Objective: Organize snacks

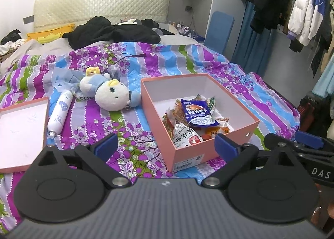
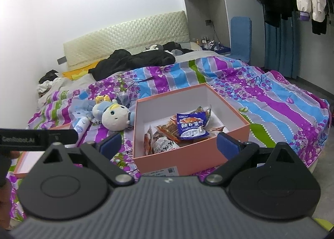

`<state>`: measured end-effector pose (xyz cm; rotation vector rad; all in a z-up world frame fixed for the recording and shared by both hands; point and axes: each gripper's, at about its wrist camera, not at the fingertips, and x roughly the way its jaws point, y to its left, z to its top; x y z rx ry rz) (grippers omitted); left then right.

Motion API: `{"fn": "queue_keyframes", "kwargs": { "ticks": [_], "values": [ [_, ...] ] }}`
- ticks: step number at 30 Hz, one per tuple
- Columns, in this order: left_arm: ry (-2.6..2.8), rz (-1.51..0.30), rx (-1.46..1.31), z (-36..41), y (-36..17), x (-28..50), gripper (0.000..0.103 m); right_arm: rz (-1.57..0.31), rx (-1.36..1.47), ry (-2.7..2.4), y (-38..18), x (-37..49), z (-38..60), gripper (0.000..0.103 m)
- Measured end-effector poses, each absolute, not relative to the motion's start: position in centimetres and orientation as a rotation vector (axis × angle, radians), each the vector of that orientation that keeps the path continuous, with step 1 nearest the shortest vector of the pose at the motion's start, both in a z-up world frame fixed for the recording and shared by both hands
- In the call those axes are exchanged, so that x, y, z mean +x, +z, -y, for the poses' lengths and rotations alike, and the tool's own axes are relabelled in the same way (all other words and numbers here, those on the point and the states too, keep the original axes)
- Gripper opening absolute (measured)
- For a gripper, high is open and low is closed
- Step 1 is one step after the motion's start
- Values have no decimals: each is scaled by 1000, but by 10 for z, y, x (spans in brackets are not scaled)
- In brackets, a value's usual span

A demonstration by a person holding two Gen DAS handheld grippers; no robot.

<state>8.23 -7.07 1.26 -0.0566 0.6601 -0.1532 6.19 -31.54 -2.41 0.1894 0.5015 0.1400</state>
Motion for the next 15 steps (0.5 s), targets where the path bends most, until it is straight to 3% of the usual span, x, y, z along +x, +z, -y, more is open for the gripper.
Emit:
{"fn": "queue_keyframes", "kwargs": {
  "ticks": [15],
  "values": [
    [-165,-659,-69,68,15,82,100,-492,194,137,-22,61,316,99]
  ]
}}
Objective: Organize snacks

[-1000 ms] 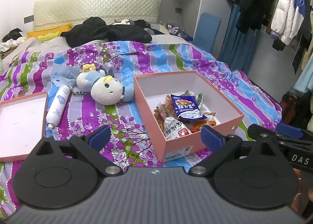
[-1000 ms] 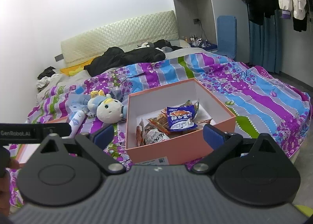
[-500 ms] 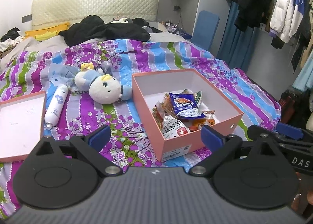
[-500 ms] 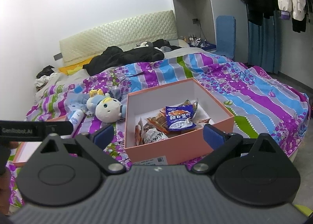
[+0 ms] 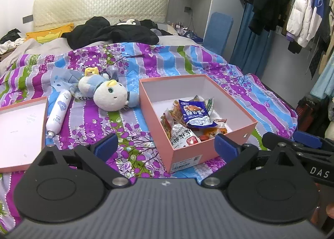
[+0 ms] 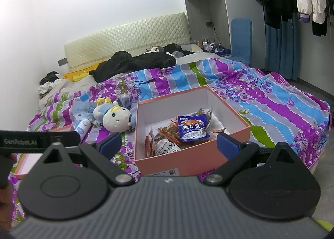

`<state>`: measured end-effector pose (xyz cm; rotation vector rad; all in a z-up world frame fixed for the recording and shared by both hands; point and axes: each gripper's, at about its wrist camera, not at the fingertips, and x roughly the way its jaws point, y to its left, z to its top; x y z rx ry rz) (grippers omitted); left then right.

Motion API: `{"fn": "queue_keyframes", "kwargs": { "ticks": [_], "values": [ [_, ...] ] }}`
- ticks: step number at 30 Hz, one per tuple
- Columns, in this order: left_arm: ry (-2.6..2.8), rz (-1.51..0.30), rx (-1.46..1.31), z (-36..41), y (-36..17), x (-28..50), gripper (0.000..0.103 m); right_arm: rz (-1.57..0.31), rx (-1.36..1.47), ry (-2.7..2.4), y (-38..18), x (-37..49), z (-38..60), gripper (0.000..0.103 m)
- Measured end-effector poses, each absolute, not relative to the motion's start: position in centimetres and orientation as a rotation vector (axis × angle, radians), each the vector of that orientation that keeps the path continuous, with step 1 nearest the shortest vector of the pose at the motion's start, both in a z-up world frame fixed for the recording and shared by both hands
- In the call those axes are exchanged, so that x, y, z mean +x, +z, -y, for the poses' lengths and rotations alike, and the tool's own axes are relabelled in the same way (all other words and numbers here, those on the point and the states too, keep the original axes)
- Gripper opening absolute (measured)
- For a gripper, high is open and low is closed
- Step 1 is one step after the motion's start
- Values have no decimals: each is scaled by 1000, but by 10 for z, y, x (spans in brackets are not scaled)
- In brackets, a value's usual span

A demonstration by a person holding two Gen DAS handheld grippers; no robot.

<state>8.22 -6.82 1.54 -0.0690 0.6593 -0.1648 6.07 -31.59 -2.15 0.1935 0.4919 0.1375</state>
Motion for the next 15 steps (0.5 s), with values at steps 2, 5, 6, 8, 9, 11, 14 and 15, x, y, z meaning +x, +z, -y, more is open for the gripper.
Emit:
{"fn": "queue_keyframes", "kwargs": {
  "ticks": [2,5,6,8,9,11,14,15],
  "values": [
    [-165,-659,-69,68,15,82,100,-492,196,140,-21,60,316,99],
    [-165,-662,-72,68,16,81,100,-489,199,142,-20,60,315,99],
    [-166,-662,-71,68,16,81,100,-487,197,142,-19,59,315,99],
    [-166,-661,-71,67,16,81,100,-488,201,143,-20,59,315,99],
    [-166,-661,-72,68,16,81,100,-489,201,144,-20,59,316,99],
    [-166,-663,-73,68,16,81,100,-488,200,144,-20,59,317,99],
    [-167,-664,-72,68,16,80,100,-488,202,144,-20,59,317,99],
    [-165,-664,-72,68,16,80,100,-489,202,143,-20,60,317,99]
  ]
}}
